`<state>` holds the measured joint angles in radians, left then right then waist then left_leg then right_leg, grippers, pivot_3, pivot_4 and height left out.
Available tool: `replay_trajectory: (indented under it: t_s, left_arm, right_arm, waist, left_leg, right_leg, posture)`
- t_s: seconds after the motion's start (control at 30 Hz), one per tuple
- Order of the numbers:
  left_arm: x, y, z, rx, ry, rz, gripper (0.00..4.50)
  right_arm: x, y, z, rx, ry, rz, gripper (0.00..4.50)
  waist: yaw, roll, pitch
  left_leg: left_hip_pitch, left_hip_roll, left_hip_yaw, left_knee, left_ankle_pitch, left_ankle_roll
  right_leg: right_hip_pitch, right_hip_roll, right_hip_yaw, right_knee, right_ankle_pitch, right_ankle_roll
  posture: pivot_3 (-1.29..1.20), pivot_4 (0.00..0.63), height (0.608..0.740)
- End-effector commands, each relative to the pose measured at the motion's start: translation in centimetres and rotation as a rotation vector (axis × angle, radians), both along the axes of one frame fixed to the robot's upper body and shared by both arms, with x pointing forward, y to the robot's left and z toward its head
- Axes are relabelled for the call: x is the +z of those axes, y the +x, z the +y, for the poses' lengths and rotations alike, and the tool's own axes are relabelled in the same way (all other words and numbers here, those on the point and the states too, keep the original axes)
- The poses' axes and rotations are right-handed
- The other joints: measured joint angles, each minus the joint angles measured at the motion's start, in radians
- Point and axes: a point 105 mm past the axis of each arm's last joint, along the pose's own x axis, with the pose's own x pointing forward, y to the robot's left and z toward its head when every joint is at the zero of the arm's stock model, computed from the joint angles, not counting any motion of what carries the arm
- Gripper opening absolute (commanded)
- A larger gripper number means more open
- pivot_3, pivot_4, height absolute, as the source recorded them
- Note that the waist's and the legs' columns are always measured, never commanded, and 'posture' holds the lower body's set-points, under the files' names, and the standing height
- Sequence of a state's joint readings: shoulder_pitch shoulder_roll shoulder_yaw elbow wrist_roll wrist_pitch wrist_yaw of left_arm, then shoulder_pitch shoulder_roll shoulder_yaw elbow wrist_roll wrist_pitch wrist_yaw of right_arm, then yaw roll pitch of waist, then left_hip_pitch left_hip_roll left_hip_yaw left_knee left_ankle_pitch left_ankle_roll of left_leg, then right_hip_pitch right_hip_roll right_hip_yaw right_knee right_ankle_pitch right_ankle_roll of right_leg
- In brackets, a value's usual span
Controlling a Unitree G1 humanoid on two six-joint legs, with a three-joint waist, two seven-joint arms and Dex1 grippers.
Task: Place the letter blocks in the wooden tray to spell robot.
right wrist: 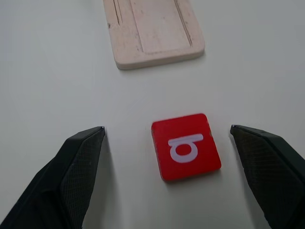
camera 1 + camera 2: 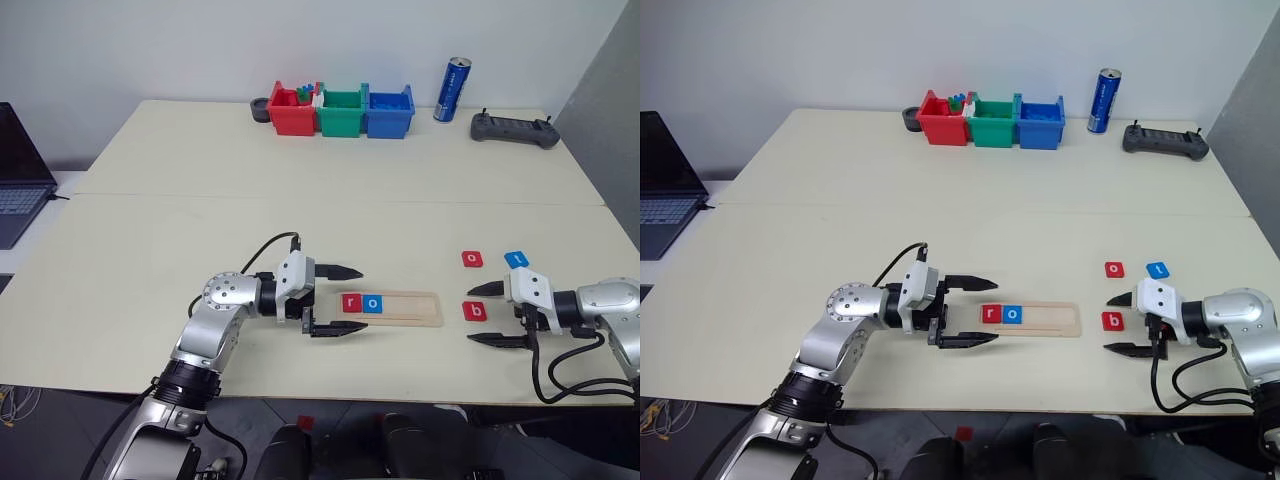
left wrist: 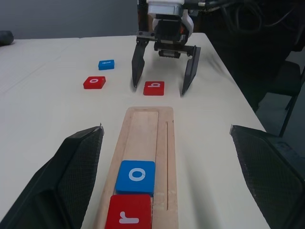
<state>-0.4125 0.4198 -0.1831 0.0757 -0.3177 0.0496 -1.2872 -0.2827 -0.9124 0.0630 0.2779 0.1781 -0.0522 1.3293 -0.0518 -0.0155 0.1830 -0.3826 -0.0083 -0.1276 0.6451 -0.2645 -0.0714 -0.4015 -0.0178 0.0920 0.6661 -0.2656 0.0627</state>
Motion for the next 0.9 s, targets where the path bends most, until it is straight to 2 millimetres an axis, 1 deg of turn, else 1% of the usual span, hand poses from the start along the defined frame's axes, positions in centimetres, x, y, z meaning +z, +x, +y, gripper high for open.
replay_trajectory:
  t_s: [0.03,0.13,0.17,0.2,0.27,0.33,0.43,0.67,0.9]
  left_arm:
    - [0.9,-0.6,0.1,-0.028,-0.018,-0.041,4.50]
    - [0.8,-0.5,0.1,-0.028,-0.015,-0.040,4.50]
    - [0.8,-0.5,0.1,-0.029,-0.014,-0.039,4.50]
    - [0.8,-0.5,0.1,-0.029,-0.013,-0.039,4.50]
    - [0.7,-0.5,0.1,-0.031,-0.011,-0.038,4.50]
    - [0.8,-0.5,0.2,-0.032,-0.009,-0.037,4.50]
    - [0.8,-0.5,0.2,-0.033,-0.007,-0.036,4.50]
    - [0.9,-0.4,0.5,-0.021,-0.008,-0.038,4.50]
    - [1.0,0.1,1.1,0.025,-0.014,-0.049,4.50]
  right_arm:
    - [0.1,0.2,-0.7,-0.007,-0.017,-0.019,4.49]
    - [0.1,0.6,-0.5,-0.021,-0.001,-0.029,4.49]
    - [0.1,0.6,-0.4,-0.019,0.005,-0.030,4.13]
    - [0.1,0.7,-0.2,-0.019,0.012,-0.030,3.91]
    - [0.2,0.7,0.0,-0.019,0.023,-0.028,3.26]
    - [0.2,0.8,0.2,-0.017,0.026,-0.027,2.50]
    - [0.3,0.9,0.2,-0.019,0.028,-0.026,1.49]
    - [0.9,0.6,0.2,-0.002,0.018,-0.033,1.46]
    - [3.1,0.9,1.9,0.031,0.056,-0.078,1.46]
  waist:
    - [-0.001,0.000,0.000]
    - [0.000,0.000,0.000]
    - [-0.001,0.000,0.000]
    - [-0.002,0.000,0.000]
    - [-0.003,0.000,0.000]
    - [-0.004,0.000,0.000]
    - [-0.004,0.000,0.000]
    - [-0.004,0.000,0.000]
    - [-0.004,0.000,0.000]
  left_leg:
    - [0.000,0.000,0.000,0.000,0.000,0.000]
    - [0.001,0.000,0.000,0.000,0.000,0.000]
    - [0.002,0.000,0.000,0.000,0.000,0.000]
    - [0.003,0.000,0.000,0.000,0.000,0.000]
    - [0.004,0.000,0.000,0.000,0.000,0.000]
    - [0.005,0.000,0.000,0.000,0.000,0.000]
    - [0.007,0.000,0.000,0.000,0.000,0.000]
    - [0.008,0.000,-0.001,0.000,0.000,0.000]
    - [0.008,0.000,-0.001,0.000,0.000,0.000]
  right_leg:
    - [0.000,0.000,0.000,0.000,0.000,0.000]
    - [0.001,0.000,0.000,0.000,0.000,0.000]
    - [0.003,0.000,0.000,-0.001,0.000,0.000]
    - [0.004,0.000,0.000,-0.001,0.000,0.000]
    - [0.005,0.000,0.000,-0.001,0.000,0.000]
    - [0.006,0.000,0.000,-0.001,0.000,0.000]
    - [0.008,0.000,0.000,-0.001,0.000,0.000]
    - [0.009,0.000,0.000,-0.001,0.000,0.000]
    - [0.009,0.000,0.000,-0.001,0.000,0.000]
  posture:
    - [0.00,0.150,0.740]
    - [0.00,0.150,0.740]
    - [0.00,0.150,0.740]
    - [0.00,0.150,0.740]
    - [0.00,0.150,0.740]
    - [0.00,0.150,0.740]
    - [0.00,0.150,0.740]
    - [0.00,0.150,0.740]
    - [0.00,0.150,0.740]
